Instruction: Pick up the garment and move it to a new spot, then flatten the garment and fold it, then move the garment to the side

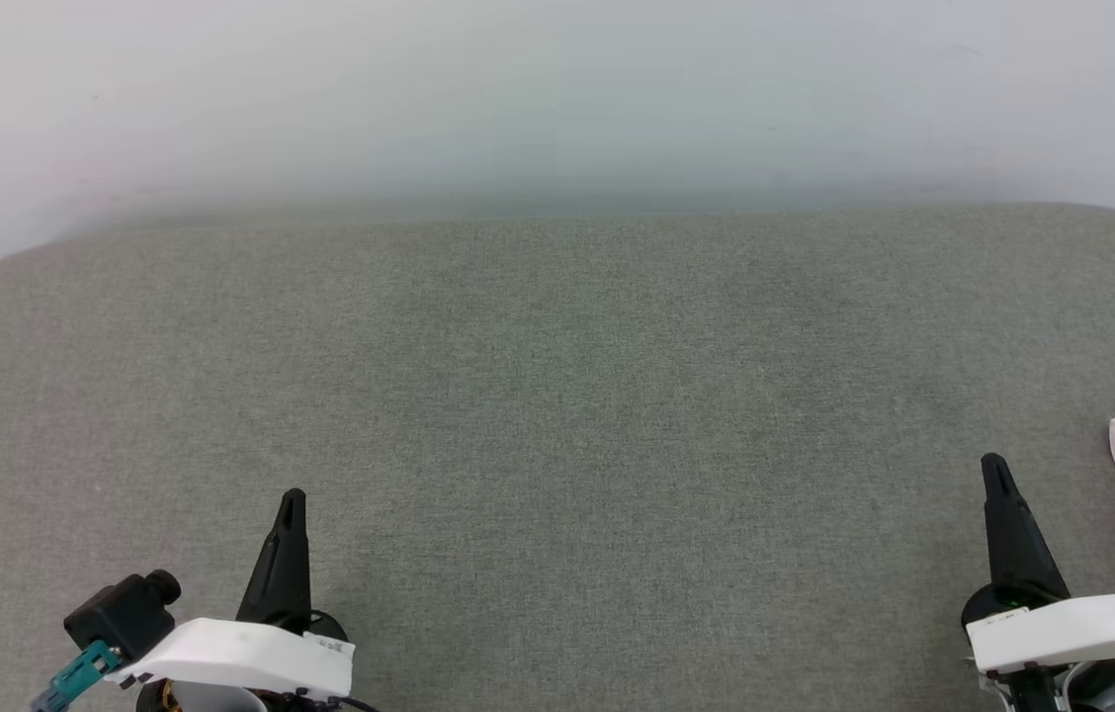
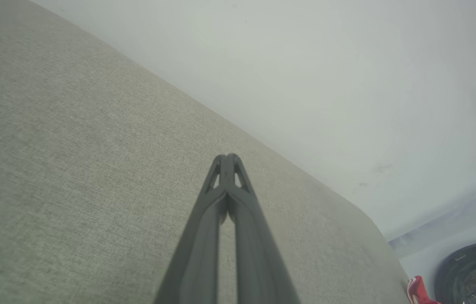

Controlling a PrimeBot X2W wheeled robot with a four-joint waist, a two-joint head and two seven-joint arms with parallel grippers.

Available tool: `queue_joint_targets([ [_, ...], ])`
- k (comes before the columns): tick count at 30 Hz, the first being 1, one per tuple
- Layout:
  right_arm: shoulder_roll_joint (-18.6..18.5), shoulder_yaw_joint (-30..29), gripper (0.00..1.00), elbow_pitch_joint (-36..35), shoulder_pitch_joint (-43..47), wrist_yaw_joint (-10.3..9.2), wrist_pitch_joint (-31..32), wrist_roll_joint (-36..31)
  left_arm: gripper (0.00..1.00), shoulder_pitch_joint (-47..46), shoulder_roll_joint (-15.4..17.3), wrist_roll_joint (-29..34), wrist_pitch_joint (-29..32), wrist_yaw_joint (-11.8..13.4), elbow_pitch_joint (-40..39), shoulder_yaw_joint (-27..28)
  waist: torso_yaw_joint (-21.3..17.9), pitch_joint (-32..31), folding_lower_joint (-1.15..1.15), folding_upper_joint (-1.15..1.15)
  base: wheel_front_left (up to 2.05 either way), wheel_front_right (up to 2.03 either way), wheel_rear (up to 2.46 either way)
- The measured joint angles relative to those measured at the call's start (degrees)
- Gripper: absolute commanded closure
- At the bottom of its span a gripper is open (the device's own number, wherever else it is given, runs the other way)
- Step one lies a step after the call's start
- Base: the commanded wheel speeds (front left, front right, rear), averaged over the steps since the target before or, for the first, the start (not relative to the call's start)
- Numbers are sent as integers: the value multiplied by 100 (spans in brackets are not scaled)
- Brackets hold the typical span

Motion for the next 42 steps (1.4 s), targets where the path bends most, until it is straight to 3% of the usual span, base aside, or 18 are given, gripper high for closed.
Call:
queue_joint_targets([
  [42,12,-167,100,366,-256,0,679,2715,100,-279,34,-2928,694,-100,347,303,38,-122,0,0,0,0,0],
])
